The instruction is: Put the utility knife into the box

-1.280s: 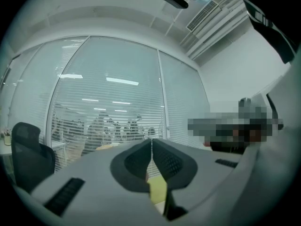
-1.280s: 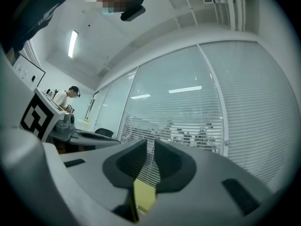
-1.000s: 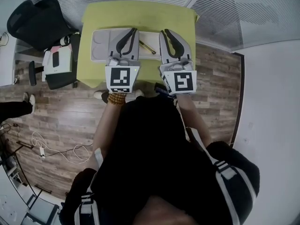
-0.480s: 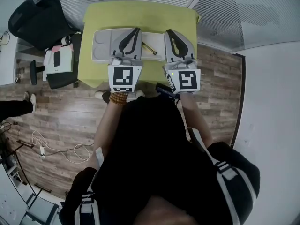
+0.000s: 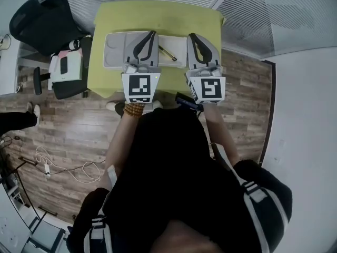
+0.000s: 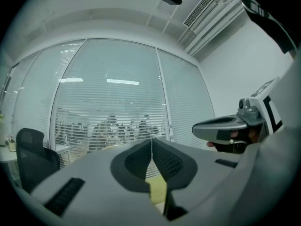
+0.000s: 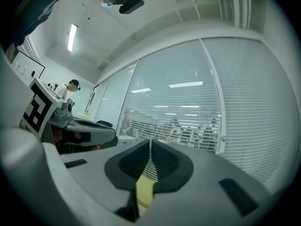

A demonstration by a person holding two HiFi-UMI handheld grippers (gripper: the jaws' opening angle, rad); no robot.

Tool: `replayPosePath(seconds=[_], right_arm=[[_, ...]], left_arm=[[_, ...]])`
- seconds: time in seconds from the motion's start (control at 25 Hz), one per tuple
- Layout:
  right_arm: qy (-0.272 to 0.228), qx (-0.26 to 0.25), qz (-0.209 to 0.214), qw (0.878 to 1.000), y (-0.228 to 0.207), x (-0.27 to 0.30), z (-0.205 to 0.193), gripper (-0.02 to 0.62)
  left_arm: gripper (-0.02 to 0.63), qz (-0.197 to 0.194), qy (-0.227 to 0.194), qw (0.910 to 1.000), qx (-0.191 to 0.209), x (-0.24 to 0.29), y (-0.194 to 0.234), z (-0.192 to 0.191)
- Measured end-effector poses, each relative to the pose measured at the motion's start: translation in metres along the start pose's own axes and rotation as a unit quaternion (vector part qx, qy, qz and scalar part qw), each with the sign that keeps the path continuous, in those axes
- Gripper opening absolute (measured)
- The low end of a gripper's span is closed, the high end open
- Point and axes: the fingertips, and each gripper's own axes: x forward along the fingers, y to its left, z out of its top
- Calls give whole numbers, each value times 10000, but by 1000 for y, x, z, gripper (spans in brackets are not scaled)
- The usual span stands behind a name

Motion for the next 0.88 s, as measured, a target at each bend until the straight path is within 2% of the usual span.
replayPosePath(seconds=[0.44,0.88], right_arm=[[42,8,-11,10000,1,3,-6,12],[336,83,-18,9994,6,4,-24,3]], left_arm=[[17,205,106,9997,9,-1,5,-7],[17,54,183,9998,-20,0,-3,-12]])
